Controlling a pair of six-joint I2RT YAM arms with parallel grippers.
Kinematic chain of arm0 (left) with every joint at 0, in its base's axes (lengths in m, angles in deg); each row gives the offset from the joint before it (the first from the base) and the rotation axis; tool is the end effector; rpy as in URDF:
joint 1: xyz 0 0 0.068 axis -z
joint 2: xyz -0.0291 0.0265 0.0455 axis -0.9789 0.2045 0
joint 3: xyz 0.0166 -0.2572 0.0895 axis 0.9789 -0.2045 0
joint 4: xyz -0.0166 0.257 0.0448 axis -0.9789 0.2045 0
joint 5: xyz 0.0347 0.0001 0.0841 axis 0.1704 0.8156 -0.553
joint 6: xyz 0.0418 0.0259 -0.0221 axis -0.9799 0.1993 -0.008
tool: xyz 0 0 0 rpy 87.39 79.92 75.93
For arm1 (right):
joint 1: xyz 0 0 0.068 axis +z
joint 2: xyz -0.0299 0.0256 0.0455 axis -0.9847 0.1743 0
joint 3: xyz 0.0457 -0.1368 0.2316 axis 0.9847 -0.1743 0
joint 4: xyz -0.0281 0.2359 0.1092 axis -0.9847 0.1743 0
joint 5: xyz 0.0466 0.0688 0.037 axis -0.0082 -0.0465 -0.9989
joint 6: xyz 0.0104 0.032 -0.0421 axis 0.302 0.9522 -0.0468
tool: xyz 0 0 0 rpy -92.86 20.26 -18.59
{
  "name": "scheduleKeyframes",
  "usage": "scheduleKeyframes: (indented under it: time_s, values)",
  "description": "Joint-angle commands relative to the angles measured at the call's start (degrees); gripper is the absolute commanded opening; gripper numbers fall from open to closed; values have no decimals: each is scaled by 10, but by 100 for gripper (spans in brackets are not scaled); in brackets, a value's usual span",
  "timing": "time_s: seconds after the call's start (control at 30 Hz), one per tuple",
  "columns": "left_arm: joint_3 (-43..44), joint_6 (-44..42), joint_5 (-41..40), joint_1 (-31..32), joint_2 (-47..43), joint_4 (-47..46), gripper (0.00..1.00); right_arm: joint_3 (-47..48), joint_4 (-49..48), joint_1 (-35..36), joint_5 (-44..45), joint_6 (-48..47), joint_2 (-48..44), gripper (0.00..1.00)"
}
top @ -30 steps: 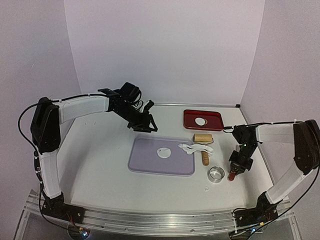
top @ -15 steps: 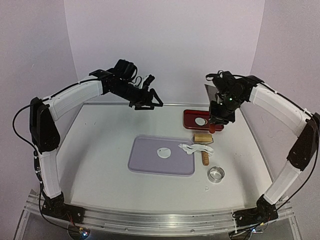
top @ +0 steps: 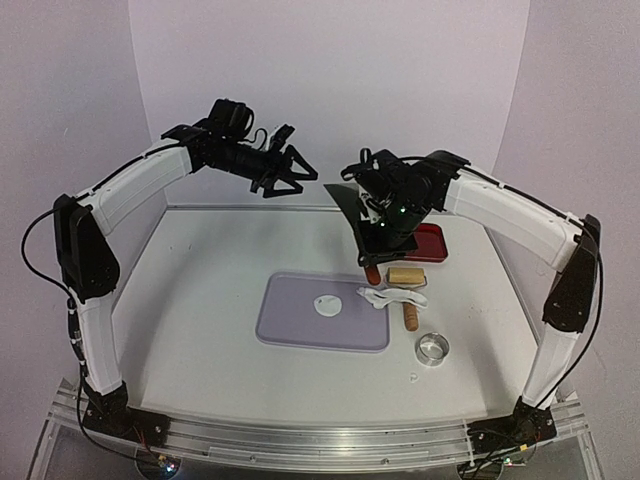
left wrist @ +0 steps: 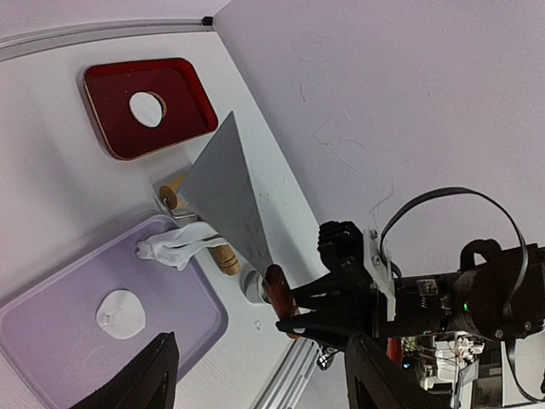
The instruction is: Roll out the dumpling wrappers from the dough
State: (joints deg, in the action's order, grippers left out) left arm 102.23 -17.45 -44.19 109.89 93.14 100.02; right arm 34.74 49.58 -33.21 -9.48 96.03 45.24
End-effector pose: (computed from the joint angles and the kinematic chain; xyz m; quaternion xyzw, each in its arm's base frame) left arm 0.3633 -0.2541 0.3839 0.1989 0.8123 -0.5109 0.1992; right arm 0.2656 0.2840 0.3351 -0.1733 0.9562 0.1537 0.1788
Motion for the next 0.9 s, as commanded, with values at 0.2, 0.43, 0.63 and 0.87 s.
scheduleKeyframes:
  time_s: [0.2, 0.43, 0.63, 0.87]
  values:
    - [23, 111, 80, 2, 58, -138, 67, 46, -10, 29, 15, -20, -4, 0]
    - [37, 126, 98, 2, 80, -159, 46, 37, -16, 36, 5, -26, -16, 0]
    - [39, 149, 116, 2, 99, -180, 15, 20, -31, 37, 9, -31, -29, 0]
    - [36, 171, 117, 2, 93, -203, 0, 12, -42, 37, 37, -20, -40, 0]
